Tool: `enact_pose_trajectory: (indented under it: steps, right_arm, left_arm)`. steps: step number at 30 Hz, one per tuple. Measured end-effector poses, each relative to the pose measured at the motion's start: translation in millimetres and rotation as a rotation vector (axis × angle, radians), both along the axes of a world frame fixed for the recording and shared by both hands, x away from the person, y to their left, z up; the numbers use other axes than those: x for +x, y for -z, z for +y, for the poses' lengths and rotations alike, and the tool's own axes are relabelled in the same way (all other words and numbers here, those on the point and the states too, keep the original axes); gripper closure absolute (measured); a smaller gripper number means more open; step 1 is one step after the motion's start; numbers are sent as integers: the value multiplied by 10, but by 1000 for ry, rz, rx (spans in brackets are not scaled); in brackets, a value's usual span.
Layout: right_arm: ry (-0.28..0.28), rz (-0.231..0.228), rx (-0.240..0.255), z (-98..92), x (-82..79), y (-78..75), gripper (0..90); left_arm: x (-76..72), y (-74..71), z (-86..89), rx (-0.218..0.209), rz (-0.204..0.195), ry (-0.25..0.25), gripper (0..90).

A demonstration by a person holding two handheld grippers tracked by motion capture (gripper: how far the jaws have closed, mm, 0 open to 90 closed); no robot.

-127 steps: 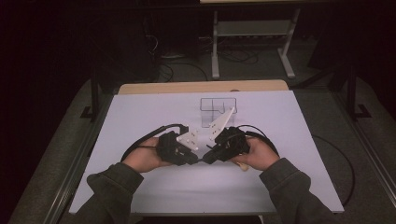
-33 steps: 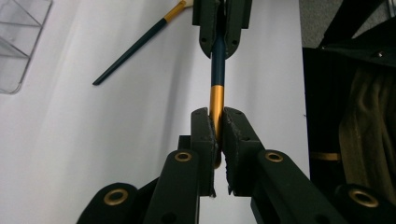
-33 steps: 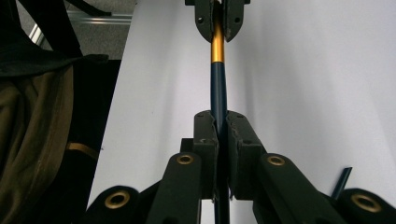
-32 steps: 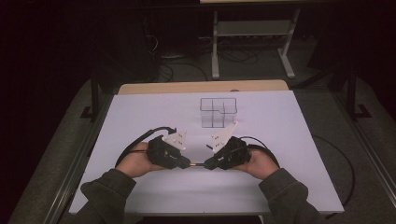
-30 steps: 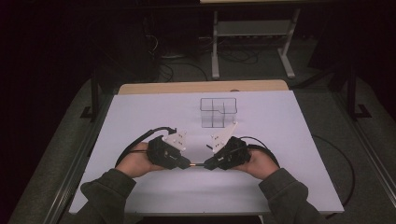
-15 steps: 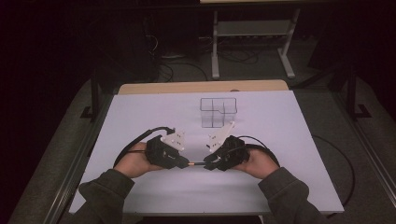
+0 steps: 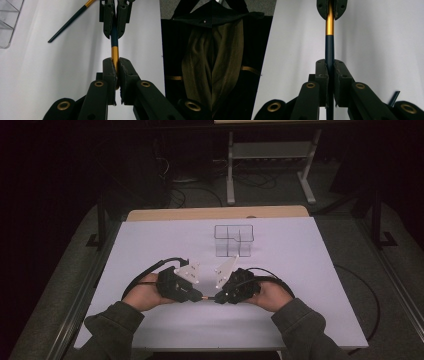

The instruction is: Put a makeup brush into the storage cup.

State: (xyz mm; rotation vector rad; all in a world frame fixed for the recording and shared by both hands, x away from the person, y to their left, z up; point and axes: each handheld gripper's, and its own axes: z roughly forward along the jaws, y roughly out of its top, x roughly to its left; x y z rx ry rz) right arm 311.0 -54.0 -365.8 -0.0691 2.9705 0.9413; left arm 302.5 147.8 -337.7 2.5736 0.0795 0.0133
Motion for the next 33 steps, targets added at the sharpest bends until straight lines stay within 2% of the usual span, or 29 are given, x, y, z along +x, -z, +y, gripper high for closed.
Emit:
enact_pose_trajectory:
  steps: [2,4,8,9,10,11,12,13,15,16,19,22,25,28,33]
  right_arm:
    - [6,4,29,-28,9,8,827]
    - [10,3,35,-35,10,9,827]
    - [31,-1,66,-84,9,21,827]
    - [31,-1,66,-84,9,21,827]
    - [37,-8,85,-111,11,19,827]
    - [36,-7,104,-126,13,15,827]
    - [36,-7,104,-126,13,15,827]
    - [39,-10,138,-156,15,1,827]
    - [35,-14,155,-165,19,-5,827]
    - [33,-14,182,-176,15,-17,827]
    - [34,-17,191,-171,14,-15,827]
    - [28,-12,193,-145,11,17,827]
    - [18,-11,191,-129,9,32,827]
    - [13,-15,192,-111,-3,44,827]
    - [-2,-29,186,-100,-16,44,825]
  left_arm:
    - [1,-3,29,-32,-8,-24,821]
    - [4,-11,43,-35,-8,-23,814]
    - [4,-8,97,-64,9,-48,711]
    - [6,-2,111,-71,11,-54,711]
    - [5,17,142,-91,24,-81,655]
    - [13,27,157,-104,24,-86,637]
    - [13,27,157,-104,24,-86,631]
    - [11,50,186,-121,39,-99,625]
    - [16,56,197,-126,39,-103,621]
    - [13,61,209,-148,52,-106,621]
    - [12,51,208,-163,54,-99,622]
    - [2,33,192,-186,60,-94,669]
    - [3,17,182,-188,64,-87,702]
    - [1,9,173,-182,59,-78,804]
    - [2,0,173,-183,64,-51,836]
